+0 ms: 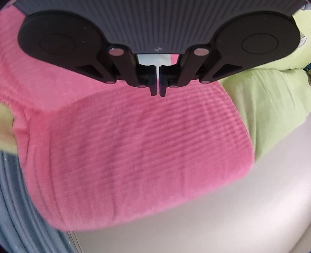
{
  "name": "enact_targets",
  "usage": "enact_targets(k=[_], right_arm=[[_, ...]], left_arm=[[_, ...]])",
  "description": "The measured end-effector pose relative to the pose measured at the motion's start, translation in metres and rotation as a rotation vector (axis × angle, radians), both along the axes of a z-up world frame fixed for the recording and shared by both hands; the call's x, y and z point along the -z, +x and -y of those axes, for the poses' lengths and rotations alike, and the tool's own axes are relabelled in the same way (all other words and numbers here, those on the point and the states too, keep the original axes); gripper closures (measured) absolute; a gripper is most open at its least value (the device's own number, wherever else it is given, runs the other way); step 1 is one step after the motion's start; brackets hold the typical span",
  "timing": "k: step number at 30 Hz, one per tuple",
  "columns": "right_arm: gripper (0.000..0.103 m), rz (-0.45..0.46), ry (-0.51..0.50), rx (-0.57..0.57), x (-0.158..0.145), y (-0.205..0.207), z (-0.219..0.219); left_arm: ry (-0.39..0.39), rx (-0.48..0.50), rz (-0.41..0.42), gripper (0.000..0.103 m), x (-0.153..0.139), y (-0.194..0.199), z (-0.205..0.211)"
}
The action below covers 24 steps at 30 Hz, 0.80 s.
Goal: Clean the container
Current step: 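Lift the bottle with the left gripper while the right gripper lifts the cloth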
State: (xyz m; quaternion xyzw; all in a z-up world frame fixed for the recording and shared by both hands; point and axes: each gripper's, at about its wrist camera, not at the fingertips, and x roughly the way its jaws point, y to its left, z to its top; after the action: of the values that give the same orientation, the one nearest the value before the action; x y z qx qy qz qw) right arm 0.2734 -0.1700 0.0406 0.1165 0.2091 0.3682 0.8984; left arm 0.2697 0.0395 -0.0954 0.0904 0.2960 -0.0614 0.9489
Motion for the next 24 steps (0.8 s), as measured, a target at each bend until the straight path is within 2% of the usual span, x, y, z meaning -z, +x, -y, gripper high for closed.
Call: enact_targets(k=[7, 11, 12, 15, 19, 21, 24], right_arm=[[0.096, -0.159, 0.032, 0.08, 0.028, 0.008, 0.018], [0.086, -0.246, 0.085, 0.135, 0.042, 0.017, 0.04], [0.08, -0.285, 0.122, 0.159, 0.049, 0.018, 0.053], [0.073, -0.413, 0.258, 0.239, 0.079, 0.016, 0.093], [0.073, -0.67, 0.556, 0.395, 0.148, 0.004, 0.144], [0.073, -0.764, 0.661, 0.491, 0.178, -0.004, 0.16], [0.073, -0.821, 0.66, 0.6, 0.199, -0.008, 0.165]], left_arm=[[-0.007, 0.0, 0.001, 0.034, 0.0, -0.004, 0.0], [-0.007, -0.016, 0.0, 0.034, -0.001, -0.008, 0.004], [-0.008, -0.027, -0.002, 0.034, -0.002, -0.009, 0.007], [-0.013, -0.028, -0.005, 0.034, -0.002, -0.008, 0.006], [-0.009, -0.026, -0.008, 0.034, -0.001, -0.007, 0.006], [-0.005, -0.025, -0.008, 0.033, -0.001, -0.007, 0.005], [0.005, -0.027, -0.008, 0.033, -0.001, -0.008, 0.006]])
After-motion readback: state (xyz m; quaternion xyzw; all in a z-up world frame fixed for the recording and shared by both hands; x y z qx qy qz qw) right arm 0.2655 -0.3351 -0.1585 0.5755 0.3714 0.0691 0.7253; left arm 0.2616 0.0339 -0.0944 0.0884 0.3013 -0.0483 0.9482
